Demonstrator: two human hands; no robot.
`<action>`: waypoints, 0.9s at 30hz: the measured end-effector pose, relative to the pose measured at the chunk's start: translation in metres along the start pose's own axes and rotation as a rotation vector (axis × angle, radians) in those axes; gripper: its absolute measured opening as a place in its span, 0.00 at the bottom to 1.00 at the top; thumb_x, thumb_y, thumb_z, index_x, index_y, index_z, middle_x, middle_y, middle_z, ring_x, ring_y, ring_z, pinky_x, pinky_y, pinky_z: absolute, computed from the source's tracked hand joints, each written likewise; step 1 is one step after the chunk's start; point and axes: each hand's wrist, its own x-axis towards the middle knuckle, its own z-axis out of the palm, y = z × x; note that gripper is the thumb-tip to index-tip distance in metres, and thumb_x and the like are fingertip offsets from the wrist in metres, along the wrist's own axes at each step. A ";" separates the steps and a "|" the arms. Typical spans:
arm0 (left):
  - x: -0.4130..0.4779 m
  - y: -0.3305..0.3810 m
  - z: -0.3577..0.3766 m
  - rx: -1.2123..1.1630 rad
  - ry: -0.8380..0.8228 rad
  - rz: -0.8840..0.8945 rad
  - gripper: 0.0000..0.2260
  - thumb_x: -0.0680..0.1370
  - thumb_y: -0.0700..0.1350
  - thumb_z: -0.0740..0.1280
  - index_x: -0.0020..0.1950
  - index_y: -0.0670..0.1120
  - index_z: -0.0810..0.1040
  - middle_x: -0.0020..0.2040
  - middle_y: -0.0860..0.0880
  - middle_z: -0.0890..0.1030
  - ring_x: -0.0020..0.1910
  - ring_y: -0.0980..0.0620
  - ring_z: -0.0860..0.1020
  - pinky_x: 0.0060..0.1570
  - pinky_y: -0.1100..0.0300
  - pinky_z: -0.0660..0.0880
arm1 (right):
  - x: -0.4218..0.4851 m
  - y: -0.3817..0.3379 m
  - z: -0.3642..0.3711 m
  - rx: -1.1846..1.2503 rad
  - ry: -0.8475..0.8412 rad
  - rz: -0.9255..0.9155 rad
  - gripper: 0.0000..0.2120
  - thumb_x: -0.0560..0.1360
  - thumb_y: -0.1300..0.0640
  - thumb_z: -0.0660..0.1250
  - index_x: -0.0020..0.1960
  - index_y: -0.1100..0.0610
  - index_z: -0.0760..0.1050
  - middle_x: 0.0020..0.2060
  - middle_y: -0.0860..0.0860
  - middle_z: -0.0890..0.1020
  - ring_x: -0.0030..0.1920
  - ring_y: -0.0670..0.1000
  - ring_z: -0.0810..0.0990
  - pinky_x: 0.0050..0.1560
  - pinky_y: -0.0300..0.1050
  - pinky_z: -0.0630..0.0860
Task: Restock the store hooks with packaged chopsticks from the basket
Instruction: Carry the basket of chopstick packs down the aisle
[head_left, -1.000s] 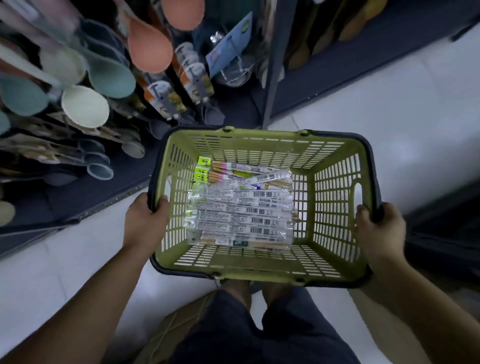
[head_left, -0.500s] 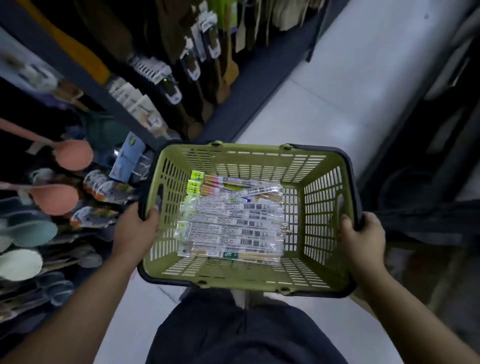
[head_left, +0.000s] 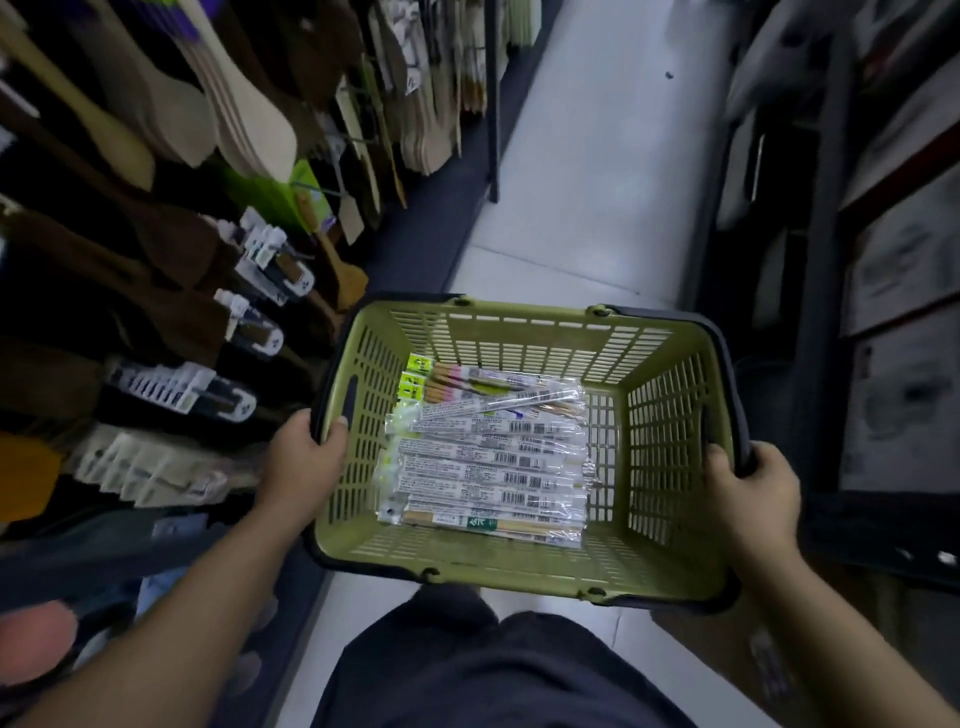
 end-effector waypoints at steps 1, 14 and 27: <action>0.017 0.014 0.002 -0.003 -0.022 0.014 0.09 0.82 0.48 0.66 0.44 0.46 0.77 0.38 0.45 0.82 0.39 0.41 0.81 0.37 0.54 0.74 | 0.012 -0.010 0.002 0.003 0.018 0.001 0.04 0.80 0.52 0.66 0.47 0.50 0.74 0.39 0.52 0.81 0.39 0.53 0.80 0.34 0.46 0.74; 0.221 0.226 0.068 0.107 -0.067 0.132 0.11 0.82 0.52 0.65 0.46 0.45 0.77 0.41 0.43 0.82 0.42 0.39 0.81 0.46 0.45 0.78 | 0.221 -0.124 0.028 0.044 0.164 0.076 0.06 0.79 0.53 0.67 0.43 0.50 0.73 0.36 0.49 0.79 0.35 0.48 0.77 0.31 0.40 0.67; 0.387 0.442 0.162 0.120 -0.099 0.133 0.12 0.82 0.52 0.65 0.48 0.45 0.78 0.44 0.42 0.83 0.45 0.38 0.82 0.49 0.41 0.80 | 0.476 -0.233 0.026 0.004 0.168 0.111 0.05 0.79 0.52 0.66 0.47 0.54 0.73 0.38 0.50 0.78 0.36 0.50 0.77 0.33 0.40 0.67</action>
